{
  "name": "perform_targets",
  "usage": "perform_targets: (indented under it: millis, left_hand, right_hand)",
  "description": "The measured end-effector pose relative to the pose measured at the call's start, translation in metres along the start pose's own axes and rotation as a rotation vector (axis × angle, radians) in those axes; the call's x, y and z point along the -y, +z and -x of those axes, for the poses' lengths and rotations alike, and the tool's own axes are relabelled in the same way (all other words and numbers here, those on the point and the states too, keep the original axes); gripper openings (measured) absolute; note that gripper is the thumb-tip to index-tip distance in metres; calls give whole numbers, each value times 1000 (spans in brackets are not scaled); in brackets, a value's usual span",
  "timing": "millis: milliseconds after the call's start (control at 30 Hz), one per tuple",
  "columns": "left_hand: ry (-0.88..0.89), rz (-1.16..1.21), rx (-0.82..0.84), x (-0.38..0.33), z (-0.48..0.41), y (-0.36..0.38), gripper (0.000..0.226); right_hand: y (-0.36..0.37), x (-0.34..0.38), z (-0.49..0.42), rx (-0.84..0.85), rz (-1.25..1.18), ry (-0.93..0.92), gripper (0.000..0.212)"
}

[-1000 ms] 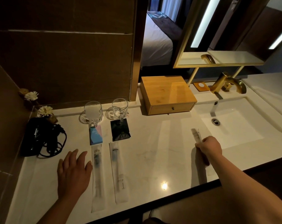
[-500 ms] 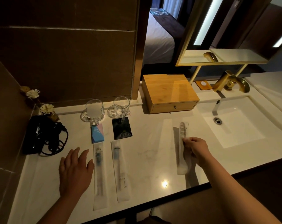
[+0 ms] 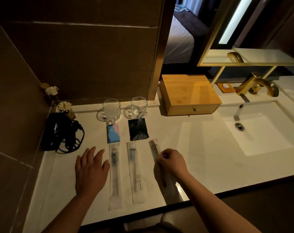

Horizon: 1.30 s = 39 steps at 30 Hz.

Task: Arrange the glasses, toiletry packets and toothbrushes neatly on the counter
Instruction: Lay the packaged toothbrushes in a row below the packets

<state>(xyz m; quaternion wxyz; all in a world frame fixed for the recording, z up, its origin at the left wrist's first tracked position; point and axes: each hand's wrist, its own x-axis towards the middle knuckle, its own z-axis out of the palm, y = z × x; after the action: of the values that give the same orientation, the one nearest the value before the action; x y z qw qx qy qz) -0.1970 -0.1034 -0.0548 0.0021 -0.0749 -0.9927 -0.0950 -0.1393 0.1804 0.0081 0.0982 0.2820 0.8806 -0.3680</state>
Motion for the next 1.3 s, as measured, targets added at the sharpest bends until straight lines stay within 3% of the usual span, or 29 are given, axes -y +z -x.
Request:
perform_targets:
  millis: [267,833,1300]
  left_hand:
    - [5,-2,6,2,-1,1,62]
    - [13,8,3,4,-1,2,60]
    - [13,12,-4,4,-1,3,58]
  right_hand:
    - [6,-7,6,-98,169,-23,23]
    - [16,4,6,-87,169,-97,23]
    - [11,-1,3,-51,28,-57,16]
